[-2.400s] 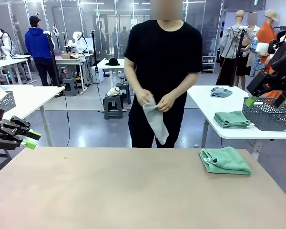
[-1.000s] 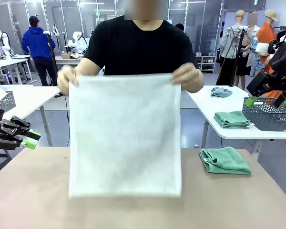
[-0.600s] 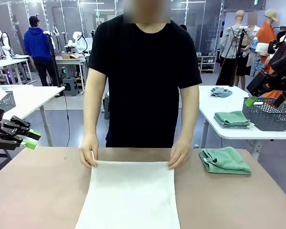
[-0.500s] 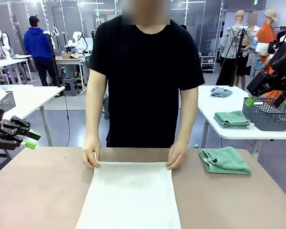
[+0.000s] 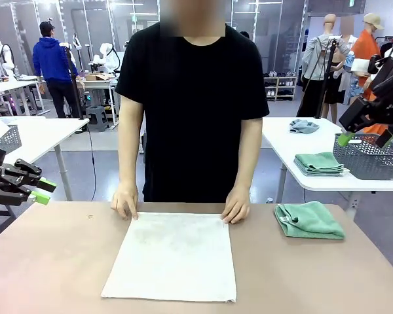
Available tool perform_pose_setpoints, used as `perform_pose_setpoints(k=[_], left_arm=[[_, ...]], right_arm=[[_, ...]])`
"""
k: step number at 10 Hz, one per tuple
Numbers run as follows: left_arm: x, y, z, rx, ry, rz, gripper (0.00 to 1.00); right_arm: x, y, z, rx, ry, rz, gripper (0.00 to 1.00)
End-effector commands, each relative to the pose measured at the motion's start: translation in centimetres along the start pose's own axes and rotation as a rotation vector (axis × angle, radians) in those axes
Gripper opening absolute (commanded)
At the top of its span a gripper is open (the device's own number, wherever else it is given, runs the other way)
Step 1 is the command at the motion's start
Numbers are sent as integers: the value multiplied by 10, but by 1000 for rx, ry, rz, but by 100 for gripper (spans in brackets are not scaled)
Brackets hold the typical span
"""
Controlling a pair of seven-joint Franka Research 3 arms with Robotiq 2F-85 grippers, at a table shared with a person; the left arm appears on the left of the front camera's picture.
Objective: Fold the towels and place them in the basket.
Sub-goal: When a person lays out a Towel with hook on the table, fold it in half twice.
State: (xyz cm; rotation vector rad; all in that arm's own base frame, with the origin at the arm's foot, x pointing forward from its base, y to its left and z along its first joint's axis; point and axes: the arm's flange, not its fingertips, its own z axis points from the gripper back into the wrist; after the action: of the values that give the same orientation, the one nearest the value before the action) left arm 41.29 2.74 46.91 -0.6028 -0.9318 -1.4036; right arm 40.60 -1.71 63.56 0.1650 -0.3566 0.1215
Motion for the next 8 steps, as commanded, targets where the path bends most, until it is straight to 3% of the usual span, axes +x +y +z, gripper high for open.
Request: perform_pose_setpoints(k=[1, 8], left_arm=[[2, -1, 2, -2, -20, -5, 47], [2, -1, 2, -2, -20, -5, 47]], right_arm=[[1, 1, -1, 1, -7, -1, 100], [1, 1, -1, 1, -7, -1, 100]])
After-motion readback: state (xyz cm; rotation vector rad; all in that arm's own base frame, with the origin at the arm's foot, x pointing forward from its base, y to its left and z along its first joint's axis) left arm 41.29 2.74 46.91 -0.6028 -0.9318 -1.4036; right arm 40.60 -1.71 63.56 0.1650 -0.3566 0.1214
